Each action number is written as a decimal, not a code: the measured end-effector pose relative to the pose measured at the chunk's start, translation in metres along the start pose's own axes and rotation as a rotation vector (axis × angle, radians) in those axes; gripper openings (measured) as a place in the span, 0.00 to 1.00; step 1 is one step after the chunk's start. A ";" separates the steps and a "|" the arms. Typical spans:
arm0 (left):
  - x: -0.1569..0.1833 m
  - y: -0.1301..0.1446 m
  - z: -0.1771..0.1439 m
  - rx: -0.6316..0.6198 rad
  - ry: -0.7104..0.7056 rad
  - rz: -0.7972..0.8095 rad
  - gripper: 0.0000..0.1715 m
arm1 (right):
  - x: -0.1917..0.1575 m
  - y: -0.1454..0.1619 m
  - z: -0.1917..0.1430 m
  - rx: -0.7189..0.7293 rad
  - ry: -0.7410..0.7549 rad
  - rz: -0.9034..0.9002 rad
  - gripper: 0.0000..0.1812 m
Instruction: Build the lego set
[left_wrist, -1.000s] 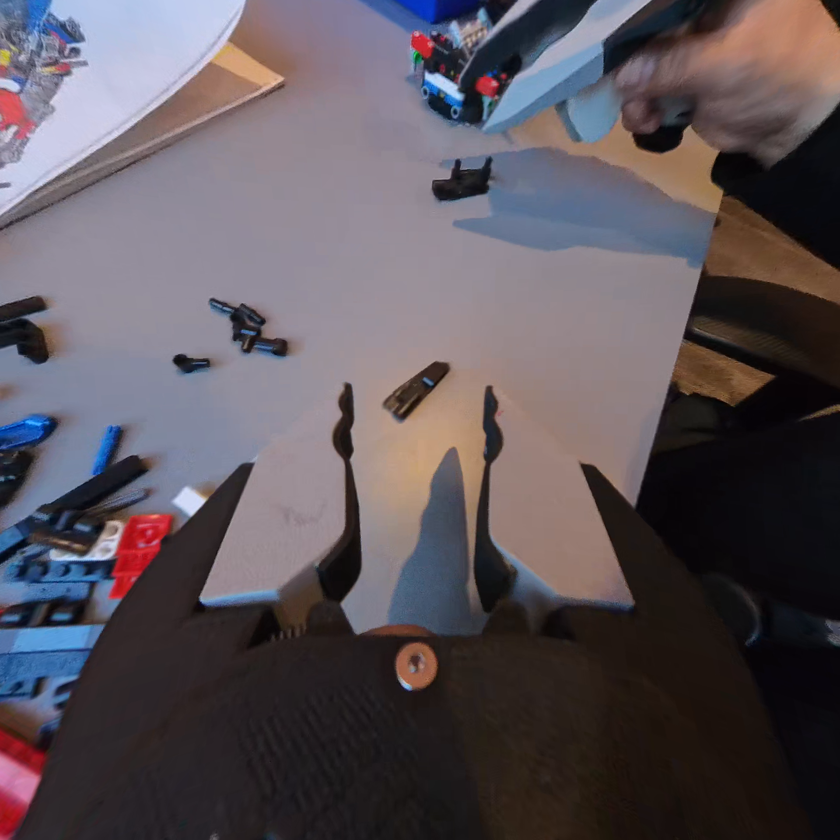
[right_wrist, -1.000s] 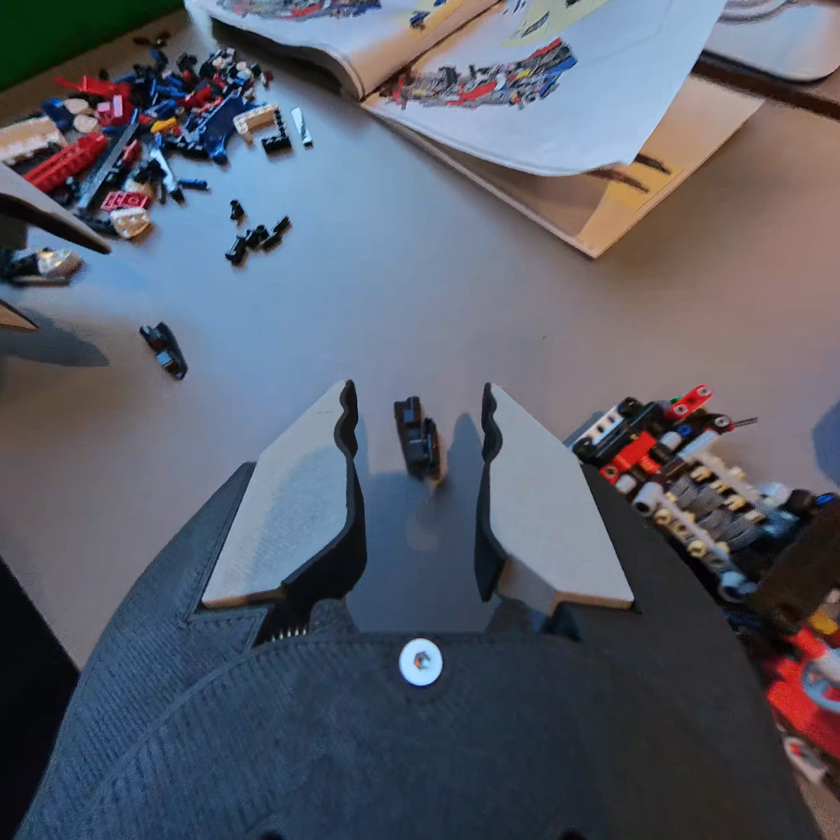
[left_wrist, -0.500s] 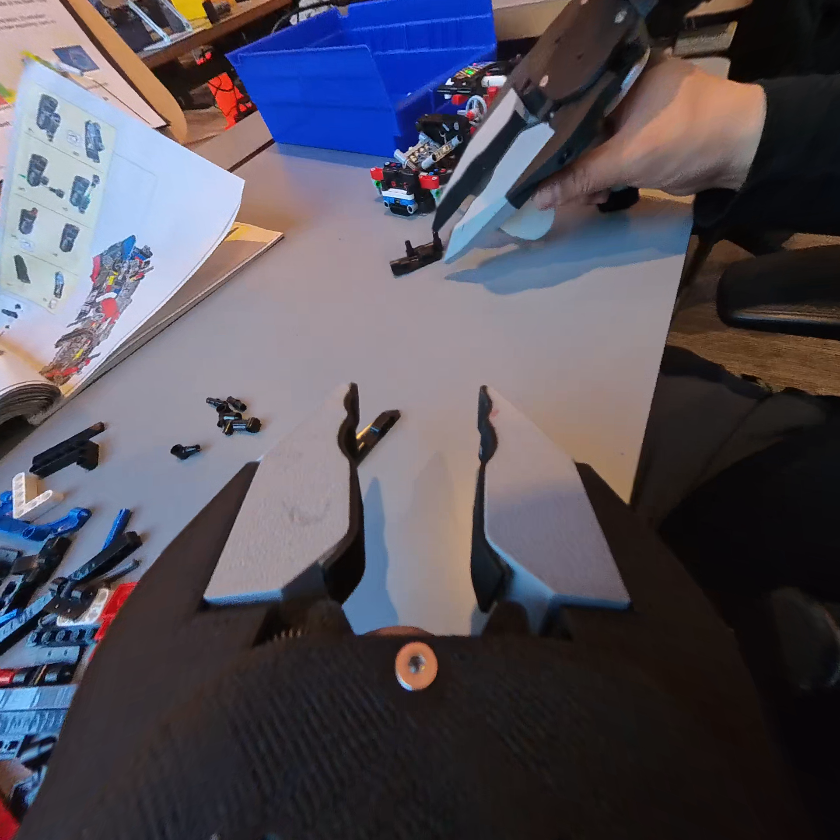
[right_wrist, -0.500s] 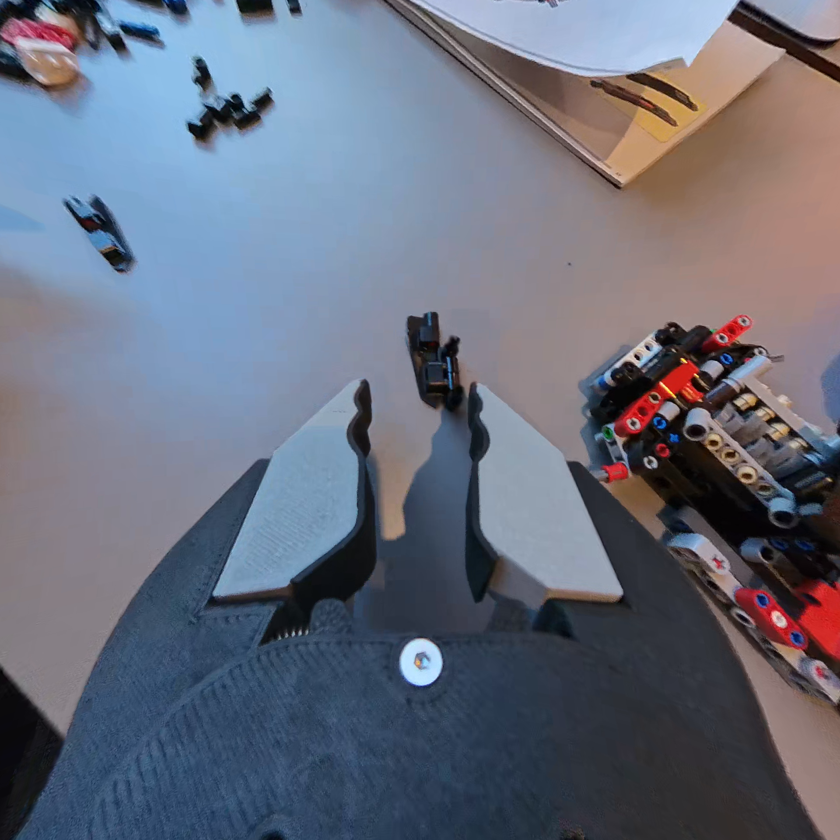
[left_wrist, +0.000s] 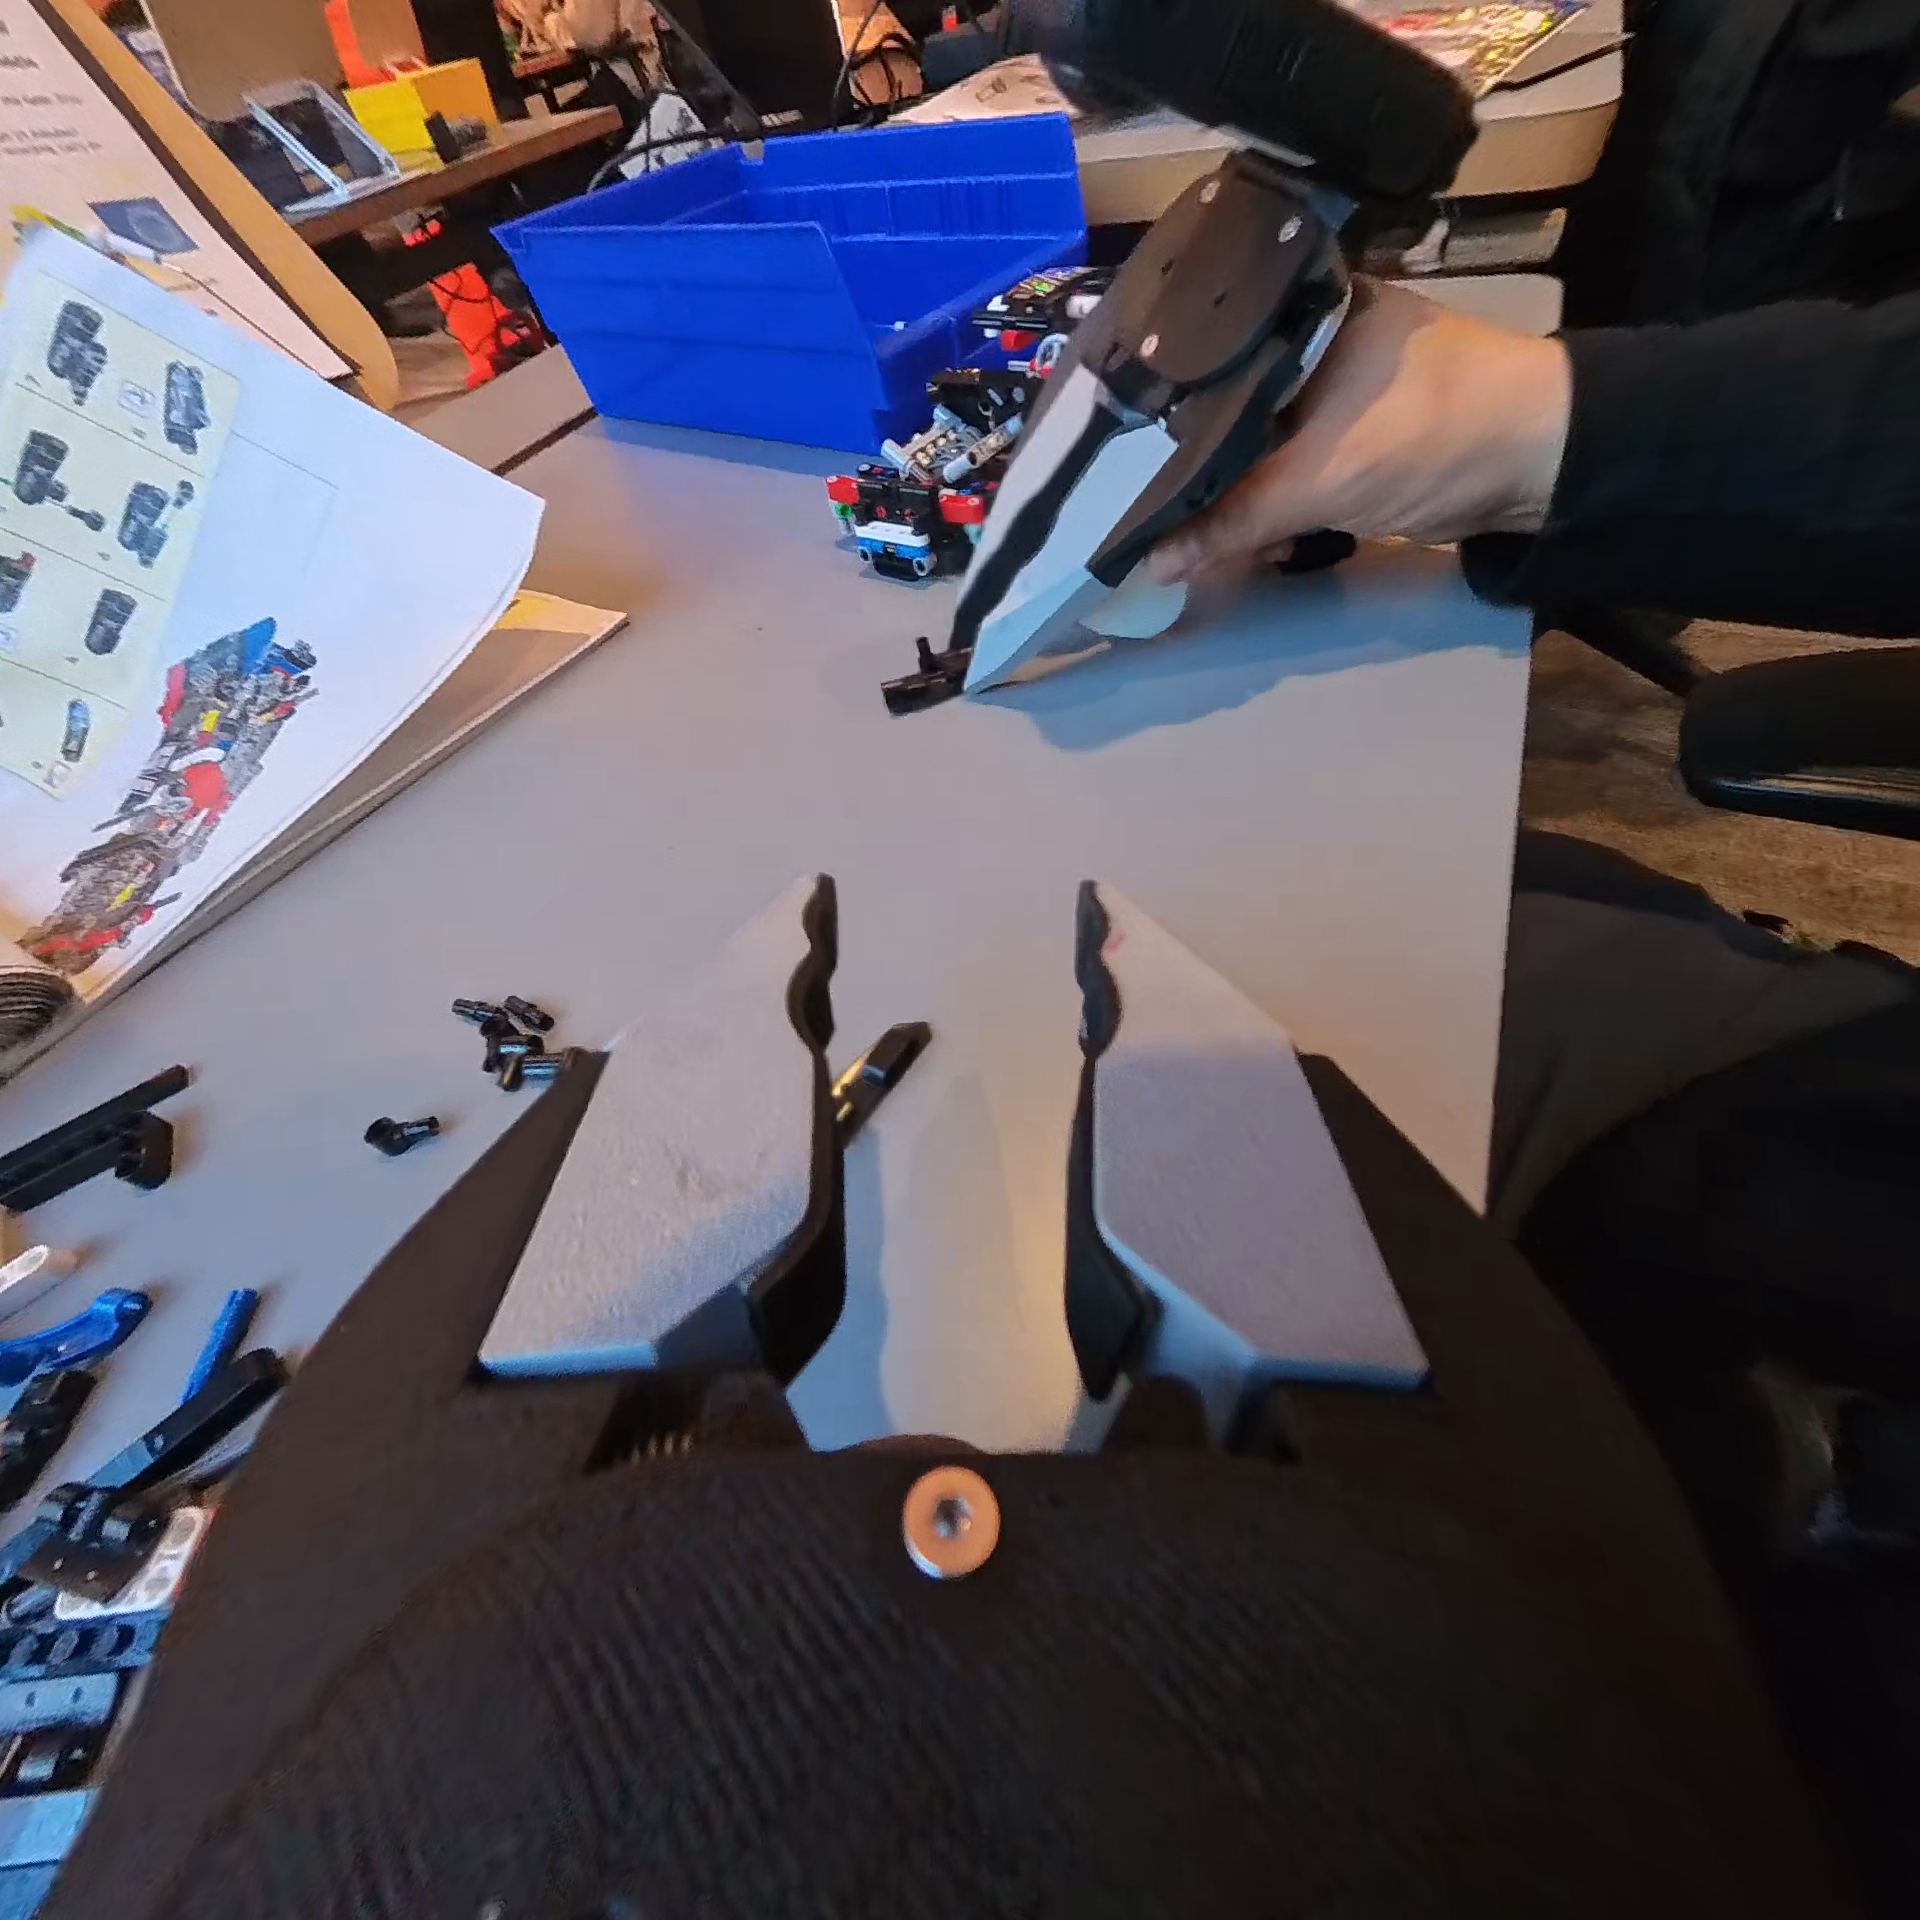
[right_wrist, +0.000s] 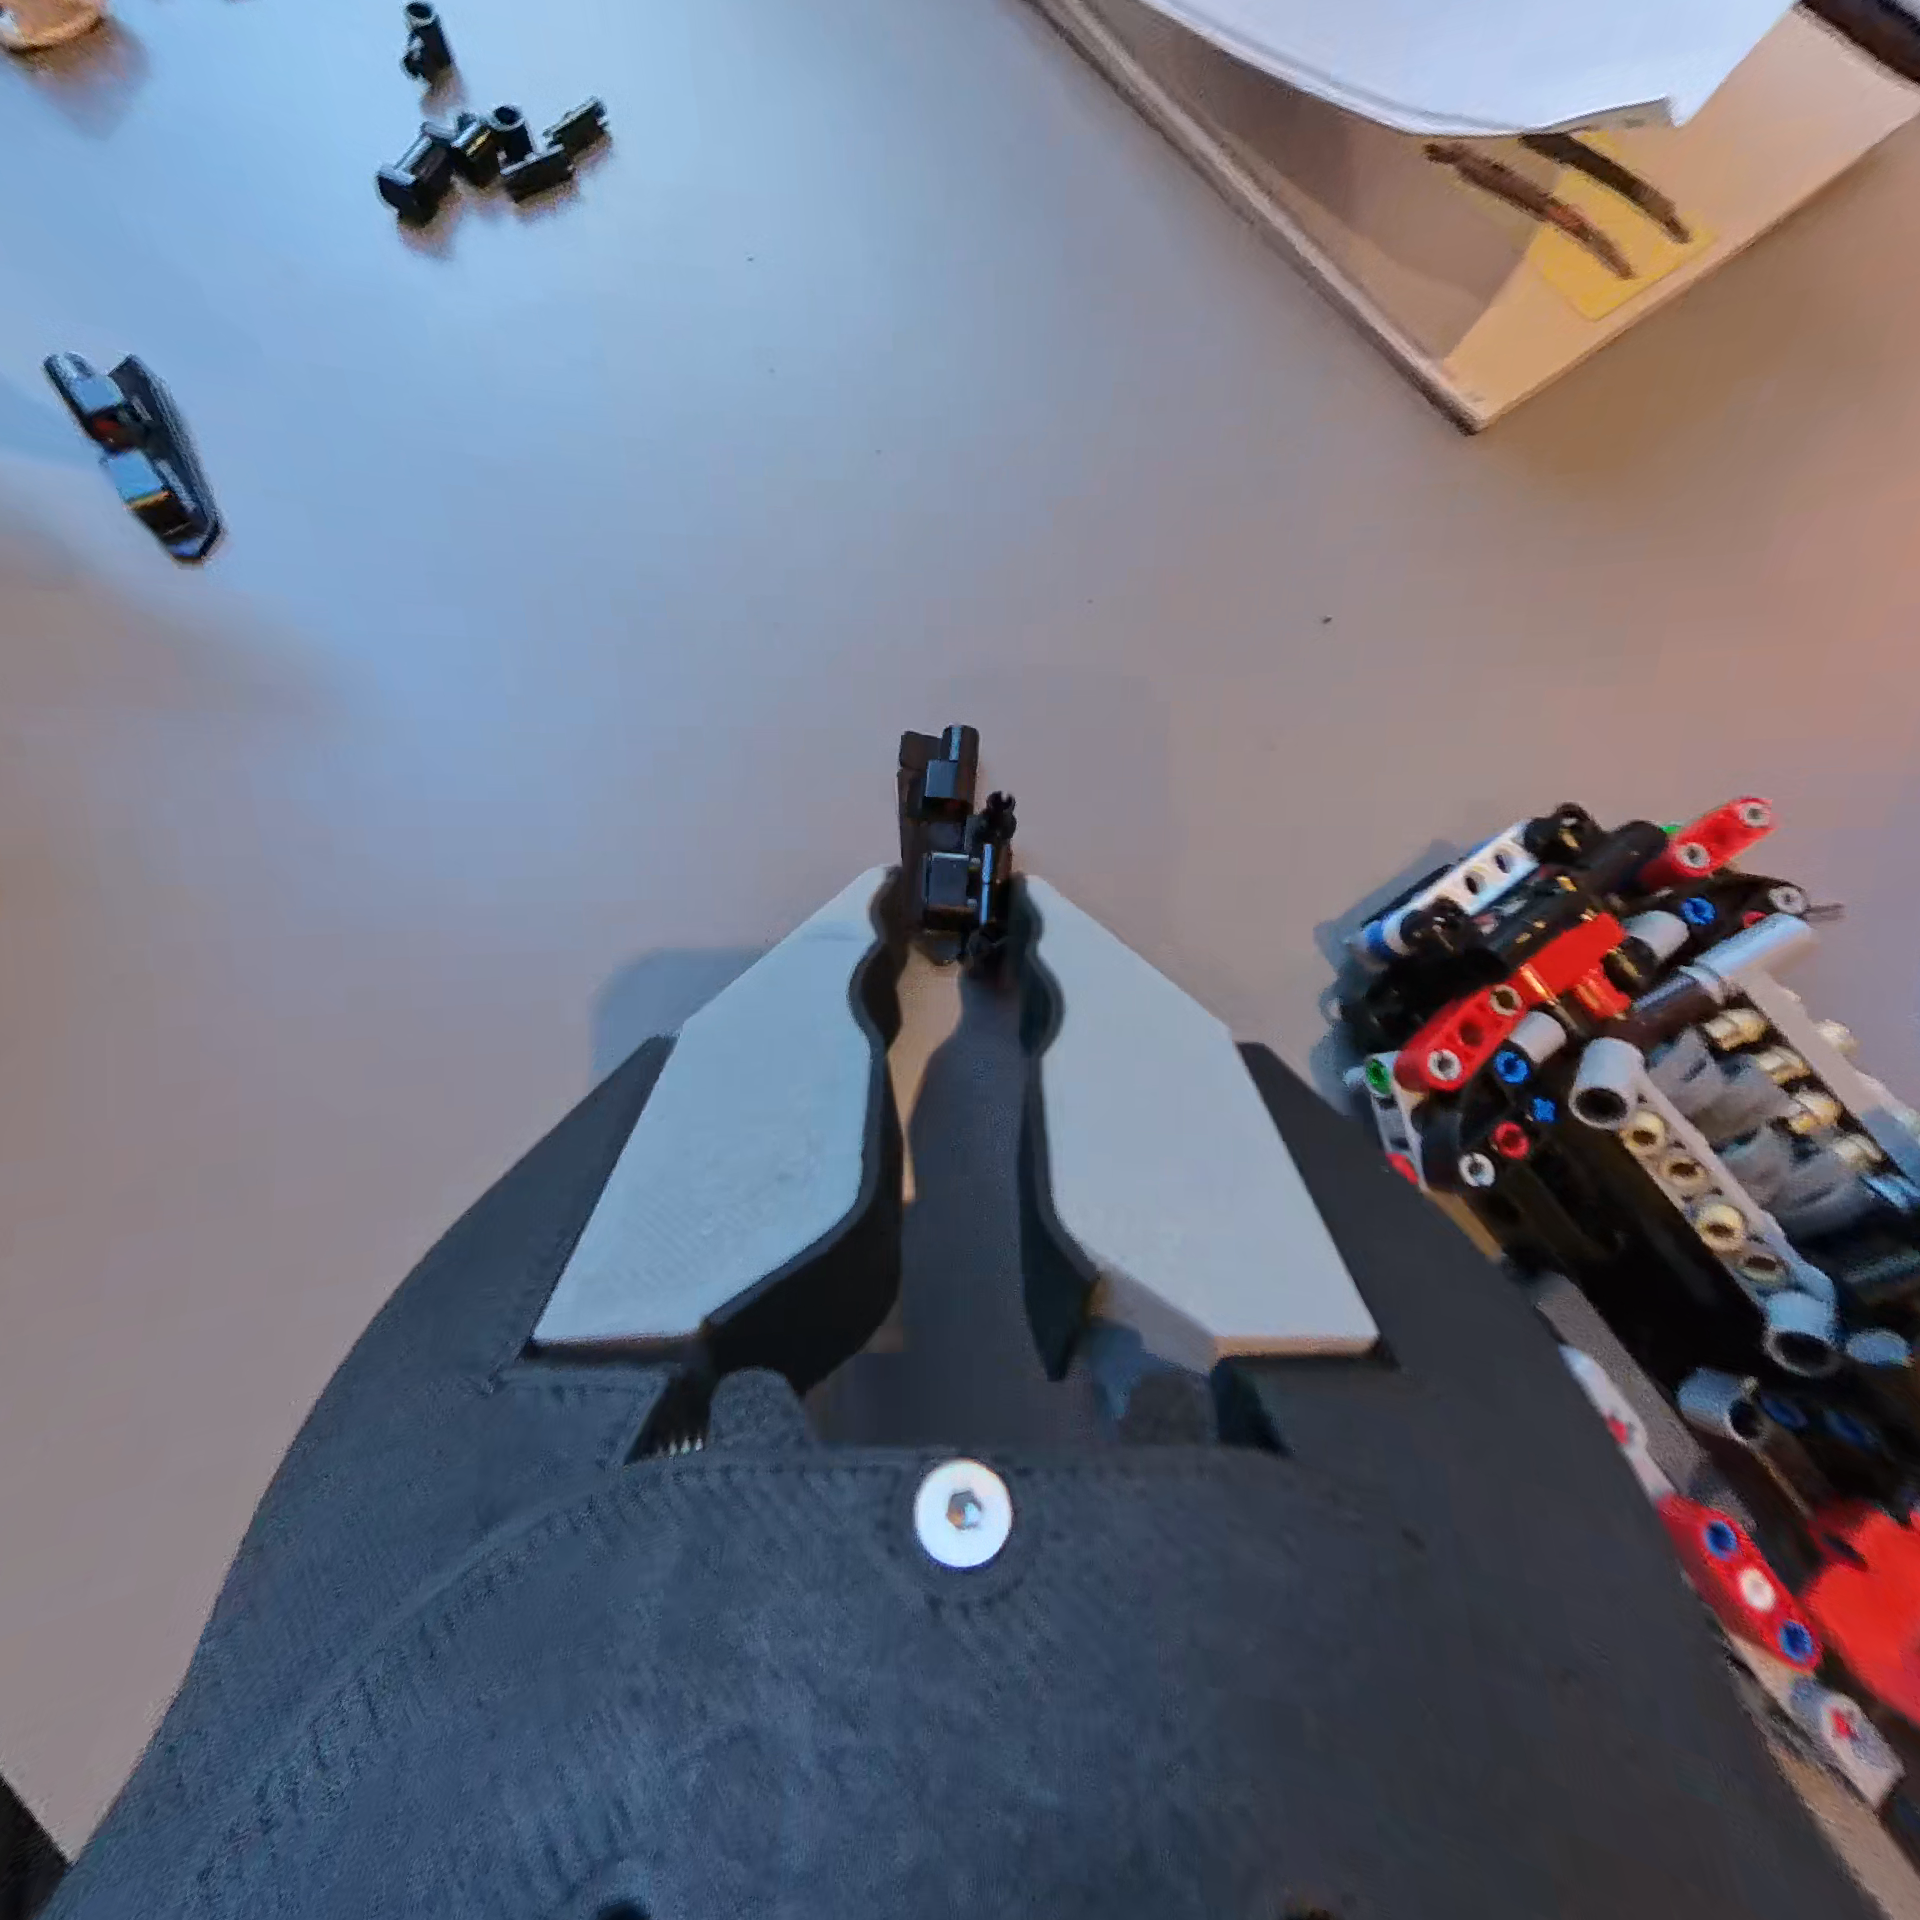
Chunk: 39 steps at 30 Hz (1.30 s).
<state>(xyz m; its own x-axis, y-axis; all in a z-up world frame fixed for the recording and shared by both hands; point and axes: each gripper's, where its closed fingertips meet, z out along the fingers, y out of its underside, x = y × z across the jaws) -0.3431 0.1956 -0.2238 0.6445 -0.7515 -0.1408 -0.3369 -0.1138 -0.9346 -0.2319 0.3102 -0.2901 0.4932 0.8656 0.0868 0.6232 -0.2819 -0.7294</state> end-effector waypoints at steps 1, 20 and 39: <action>-0.001 0.000 0.000 0.001 -0.005 0.000 0.24 | 0.000 0.000 0.000 0.002 -0.005 -0.007 0.08; -0.140 -0.039 0.023 -0.323 -0.154 0.019 0.24 | 0.008 -0.036 -0.034 0.321 -0.102 -0.137 0.16; -0.099 -0.016 0.039 -0.292 -0.261 -0.068 0.29 | 0.030 -0.011 -0.107 0.560 -0.040 0.005 0.11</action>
<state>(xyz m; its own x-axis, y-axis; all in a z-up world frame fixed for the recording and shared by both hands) -0.3748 0.2970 -0.2079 0.8120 -0.5500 -0.1952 -0.4443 -0.3657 -0.8179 -0.1592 0.2948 -0.2071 0.4651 0.8828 0.0651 0.1987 -0.0325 -0.9795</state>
